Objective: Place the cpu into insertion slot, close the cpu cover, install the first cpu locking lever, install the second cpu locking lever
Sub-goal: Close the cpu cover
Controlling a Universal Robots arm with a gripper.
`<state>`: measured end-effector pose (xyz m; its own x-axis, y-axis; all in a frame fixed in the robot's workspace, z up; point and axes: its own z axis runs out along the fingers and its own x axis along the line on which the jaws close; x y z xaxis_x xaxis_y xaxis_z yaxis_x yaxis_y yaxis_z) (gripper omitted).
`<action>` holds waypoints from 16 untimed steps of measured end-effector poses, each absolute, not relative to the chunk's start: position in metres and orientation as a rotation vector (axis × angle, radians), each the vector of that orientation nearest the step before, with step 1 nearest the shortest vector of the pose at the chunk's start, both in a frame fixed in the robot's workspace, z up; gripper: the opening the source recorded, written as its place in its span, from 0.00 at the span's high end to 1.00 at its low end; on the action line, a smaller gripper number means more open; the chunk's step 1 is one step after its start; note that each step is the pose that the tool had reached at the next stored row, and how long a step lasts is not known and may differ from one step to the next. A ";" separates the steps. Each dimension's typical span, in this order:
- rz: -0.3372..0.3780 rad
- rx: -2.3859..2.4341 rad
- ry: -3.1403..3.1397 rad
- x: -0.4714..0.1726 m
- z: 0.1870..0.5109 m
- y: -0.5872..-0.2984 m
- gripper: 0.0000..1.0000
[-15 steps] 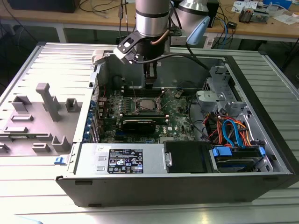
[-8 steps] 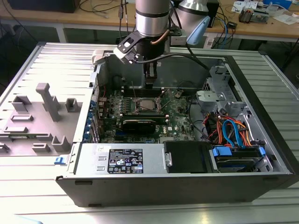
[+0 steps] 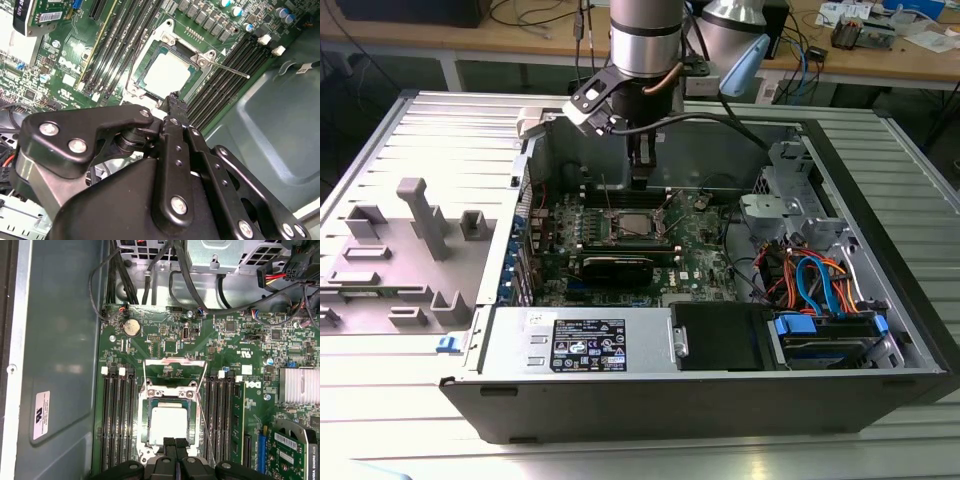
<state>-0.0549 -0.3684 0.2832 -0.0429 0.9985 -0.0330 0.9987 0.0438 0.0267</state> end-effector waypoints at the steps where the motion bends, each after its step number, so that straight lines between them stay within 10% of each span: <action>1: -0.005 2.143 2.239 -0.053 0.283 -0.368 0.89; 16: -0.015 2.147 2.242 0.010 0.283 -0.368 0.89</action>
